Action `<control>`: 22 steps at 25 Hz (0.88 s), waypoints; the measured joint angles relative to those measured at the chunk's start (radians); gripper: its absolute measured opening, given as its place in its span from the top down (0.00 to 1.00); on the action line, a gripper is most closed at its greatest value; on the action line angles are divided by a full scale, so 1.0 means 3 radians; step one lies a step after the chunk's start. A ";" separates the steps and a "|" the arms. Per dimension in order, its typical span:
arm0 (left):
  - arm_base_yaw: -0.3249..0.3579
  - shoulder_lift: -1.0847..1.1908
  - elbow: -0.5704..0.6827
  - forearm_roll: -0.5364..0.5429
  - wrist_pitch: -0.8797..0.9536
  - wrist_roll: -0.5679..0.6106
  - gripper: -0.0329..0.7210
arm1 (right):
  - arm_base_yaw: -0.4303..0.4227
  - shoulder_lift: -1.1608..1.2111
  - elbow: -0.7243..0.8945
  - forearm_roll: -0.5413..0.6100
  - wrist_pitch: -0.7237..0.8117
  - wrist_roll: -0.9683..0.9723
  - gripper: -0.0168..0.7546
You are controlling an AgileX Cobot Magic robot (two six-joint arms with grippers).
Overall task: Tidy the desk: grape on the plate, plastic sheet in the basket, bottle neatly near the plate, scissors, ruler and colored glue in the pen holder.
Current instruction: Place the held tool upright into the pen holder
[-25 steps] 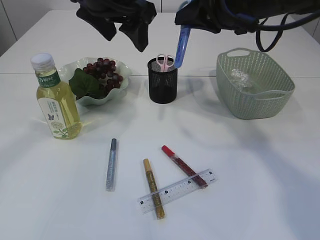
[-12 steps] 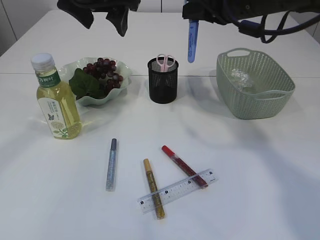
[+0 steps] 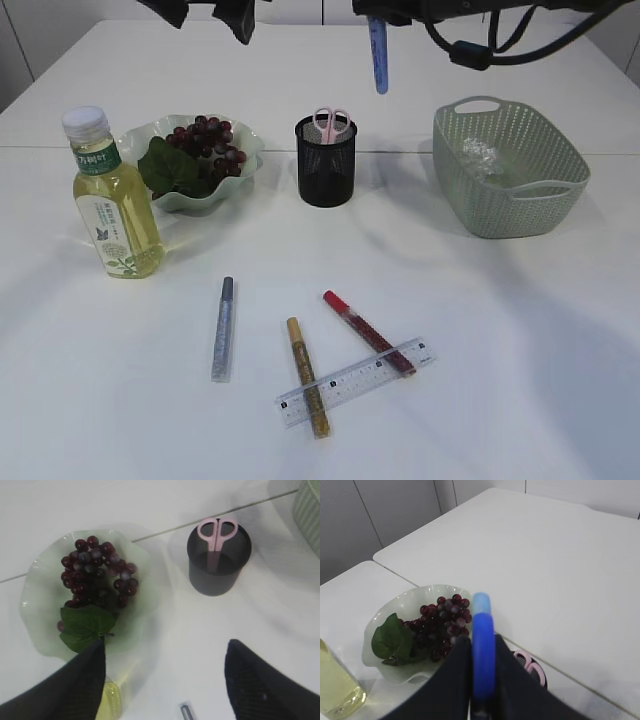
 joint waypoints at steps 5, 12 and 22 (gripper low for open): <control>0.0000 0.0000 0.0013 0.0277 -0.0031 0.0000 0.24 | 0.0000 0.0230 -0.0376 0.0000 -0.0064 -0.0075 0.86; 0.0000 0.0000 0.0020 0.0360 -0.0225 0.0000 0.24 | 0.0026 0.0618 -0.0856 0.0040 -0.0241 -0.0192 0.86; 0.0000 0.0000 0.0020 0.0454 -0.0375 -0.0008 0.25 | 0.0090 0.1282 -0.1530 0.0441 -0.0305 -0.0287 0.86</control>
